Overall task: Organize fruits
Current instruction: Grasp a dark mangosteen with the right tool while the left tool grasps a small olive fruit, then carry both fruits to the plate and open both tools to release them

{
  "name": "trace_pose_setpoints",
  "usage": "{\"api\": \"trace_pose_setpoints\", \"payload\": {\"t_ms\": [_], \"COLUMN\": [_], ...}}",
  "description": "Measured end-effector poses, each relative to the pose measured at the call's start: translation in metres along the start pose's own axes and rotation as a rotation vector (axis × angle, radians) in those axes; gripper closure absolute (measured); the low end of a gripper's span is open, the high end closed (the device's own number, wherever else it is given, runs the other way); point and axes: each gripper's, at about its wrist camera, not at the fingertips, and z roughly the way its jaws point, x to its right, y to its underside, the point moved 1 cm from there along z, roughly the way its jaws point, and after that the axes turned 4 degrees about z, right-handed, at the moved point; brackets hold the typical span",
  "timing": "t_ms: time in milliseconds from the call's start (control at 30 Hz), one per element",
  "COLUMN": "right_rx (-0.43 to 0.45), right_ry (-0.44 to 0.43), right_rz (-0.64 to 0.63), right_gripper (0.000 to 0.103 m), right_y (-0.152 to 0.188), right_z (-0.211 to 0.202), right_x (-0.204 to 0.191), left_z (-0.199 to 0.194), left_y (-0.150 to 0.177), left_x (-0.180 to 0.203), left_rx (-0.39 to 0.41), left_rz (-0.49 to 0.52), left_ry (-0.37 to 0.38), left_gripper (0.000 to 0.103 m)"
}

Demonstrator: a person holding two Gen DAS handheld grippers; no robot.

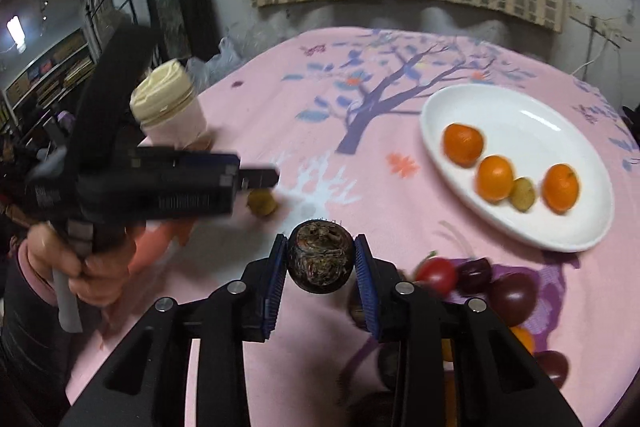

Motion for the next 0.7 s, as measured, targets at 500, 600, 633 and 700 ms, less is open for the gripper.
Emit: {"api": "trace_pose_setpoints", "payload": {"t_ms": [500,600,633,700], "right_rx": [0.01,0.014,0.016,0.02], "right_ry": [0.015,0.021,0.023,0.025], "right_rz": [0.072,0.081,0.084,0.095], "right_gripper": [0.069,0.069,0.069,0.069], "right_y": [-0.004,-0.005,-0.005,-0.007], "right_z": [-0.006,-0.008,-0.009,-0.01], "right_x": [0.021,0.023,0.024,0.027], "left_z": [0.02,0.021,0.02,0.02], "left_y": [0.016,0.016,0.016,0.016], "left_x": [0.015,0.016,0.016,0.017], "left_rx": [-0.05,-0.049,-0.049,-0.051], "left_rz": [0.097,0.104,0.105,0.107], "left_ry": [-0.083,-0.083,-0.079,-0.085], "left_gripper": [0.061,0.067,0.071,0.076]}}
